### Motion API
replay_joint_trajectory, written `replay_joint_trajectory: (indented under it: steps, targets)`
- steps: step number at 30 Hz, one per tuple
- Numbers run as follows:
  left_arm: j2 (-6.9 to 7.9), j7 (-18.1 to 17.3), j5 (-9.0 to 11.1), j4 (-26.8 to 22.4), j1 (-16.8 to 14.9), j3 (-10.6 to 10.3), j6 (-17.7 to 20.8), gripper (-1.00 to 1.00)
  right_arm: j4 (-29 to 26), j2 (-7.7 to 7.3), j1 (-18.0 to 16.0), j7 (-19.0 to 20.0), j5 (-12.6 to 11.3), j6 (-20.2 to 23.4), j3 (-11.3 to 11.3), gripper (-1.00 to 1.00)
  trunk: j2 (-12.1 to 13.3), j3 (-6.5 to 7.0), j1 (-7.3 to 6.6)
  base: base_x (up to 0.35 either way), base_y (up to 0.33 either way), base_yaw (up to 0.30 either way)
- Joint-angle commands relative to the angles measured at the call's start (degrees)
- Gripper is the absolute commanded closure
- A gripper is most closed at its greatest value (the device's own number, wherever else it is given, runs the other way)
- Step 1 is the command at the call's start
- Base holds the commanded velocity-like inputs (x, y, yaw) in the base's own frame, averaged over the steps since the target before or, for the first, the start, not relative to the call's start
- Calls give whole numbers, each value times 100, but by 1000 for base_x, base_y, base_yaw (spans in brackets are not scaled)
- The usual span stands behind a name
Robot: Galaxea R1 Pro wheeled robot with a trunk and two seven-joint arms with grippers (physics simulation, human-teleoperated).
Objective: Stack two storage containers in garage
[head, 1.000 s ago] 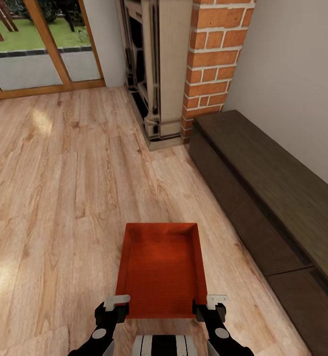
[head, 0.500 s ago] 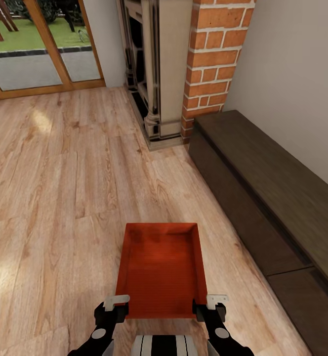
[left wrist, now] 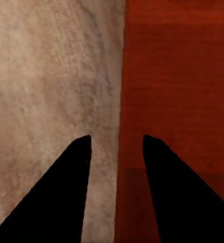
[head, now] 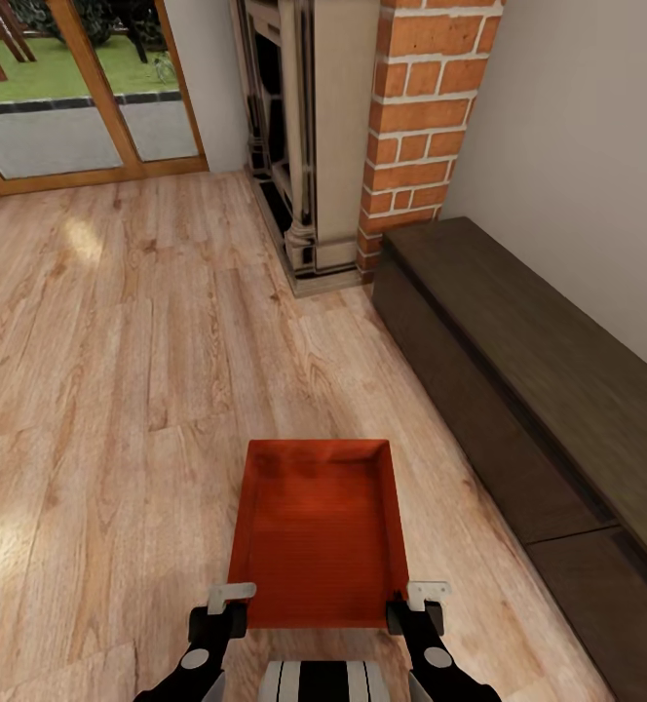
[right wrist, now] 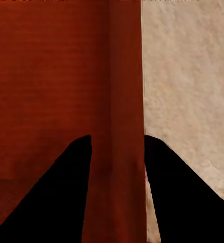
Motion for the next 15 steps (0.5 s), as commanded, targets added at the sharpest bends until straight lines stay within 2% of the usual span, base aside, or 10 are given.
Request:
replay_joint_trajectory:
  steps: [1,15]
  targets:
    - [3,51,20,7,-3,-31,-17,100,7,-2,-3,-49,-6,-8,48,100,-1,-3,-1,0,0,0]
    - [-20,42,21,-3,-3,-41,-15,100,23,-2,-5,-48,-5,-10,48,100,-1,-3,-1,0,0,0]
